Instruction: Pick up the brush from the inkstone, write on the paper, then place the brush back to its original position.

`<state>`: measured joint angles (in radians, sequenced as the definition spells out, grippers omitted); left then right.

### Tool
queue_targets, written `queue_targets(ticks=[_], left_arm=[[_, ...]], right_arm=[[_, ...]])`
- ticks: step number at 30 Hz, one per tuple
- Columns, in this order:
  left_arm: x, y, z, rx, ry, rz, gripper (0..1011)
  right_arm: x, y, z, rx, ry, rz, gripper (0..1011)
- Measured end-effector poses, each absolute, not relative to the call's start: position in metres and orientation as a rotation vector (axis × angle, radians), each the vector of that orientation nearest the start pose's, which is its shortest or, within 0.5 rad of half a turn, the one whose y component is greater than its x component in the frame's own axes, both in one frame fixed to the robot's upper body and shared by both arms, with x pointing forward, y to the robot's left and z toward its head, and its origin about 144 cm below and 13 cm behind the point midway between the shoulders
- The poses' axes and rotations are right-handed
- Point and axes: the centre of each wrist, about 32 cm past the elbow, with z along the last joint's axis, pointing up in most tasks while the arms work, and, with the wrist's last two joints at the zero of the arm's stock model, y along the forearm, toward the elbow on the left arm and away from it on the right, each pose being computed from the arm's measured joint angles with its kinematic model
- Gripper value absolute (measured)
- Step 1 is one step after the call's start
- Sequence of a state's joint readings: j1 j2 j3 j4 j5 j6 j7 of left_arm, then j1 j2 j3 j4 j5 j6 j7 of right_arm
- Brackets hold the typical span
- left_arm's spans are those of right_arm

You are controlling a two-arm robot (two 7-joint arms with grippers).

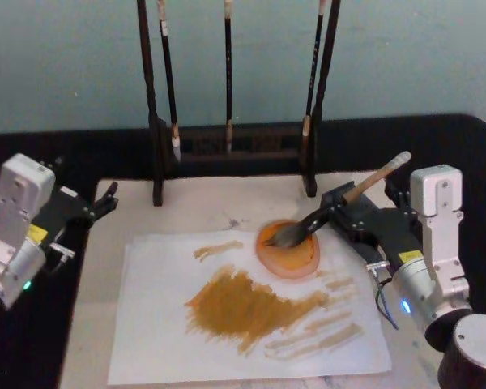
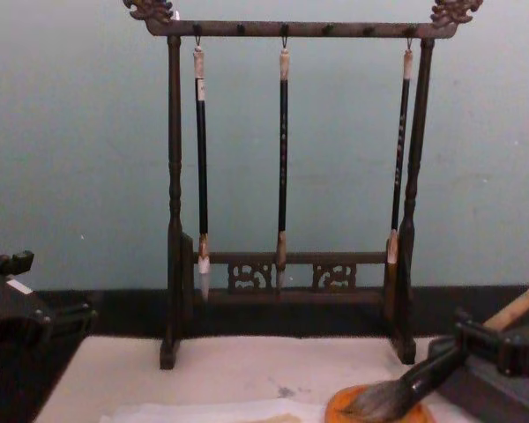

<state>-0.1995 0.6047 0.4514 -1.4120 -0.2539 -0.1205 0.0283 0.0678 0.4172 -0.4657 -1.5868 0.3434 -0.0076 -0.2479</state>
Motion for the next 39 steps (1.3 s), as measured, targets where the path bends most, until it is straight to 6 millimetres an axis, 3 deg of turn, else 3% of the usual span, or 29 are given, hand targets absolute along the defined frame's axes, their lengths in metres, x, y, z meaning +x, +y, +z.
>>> queue_targets(ticks=[12, 39], left_arm=[[0.4886, 0.3097, 1.1398, 0.304, -0.285, 1.248, 1010], [0.4886, 0.3097, 1.1398, 0.304, -0.285, 1.248, 1010]], right_arm=[[0.4454, -0.2074, 1.1245, -0.165, -0.031, -1.374, 1000], [0.4456, -0.2079, 1.1255, -0.163, -0.031, -1.374, 1000]])
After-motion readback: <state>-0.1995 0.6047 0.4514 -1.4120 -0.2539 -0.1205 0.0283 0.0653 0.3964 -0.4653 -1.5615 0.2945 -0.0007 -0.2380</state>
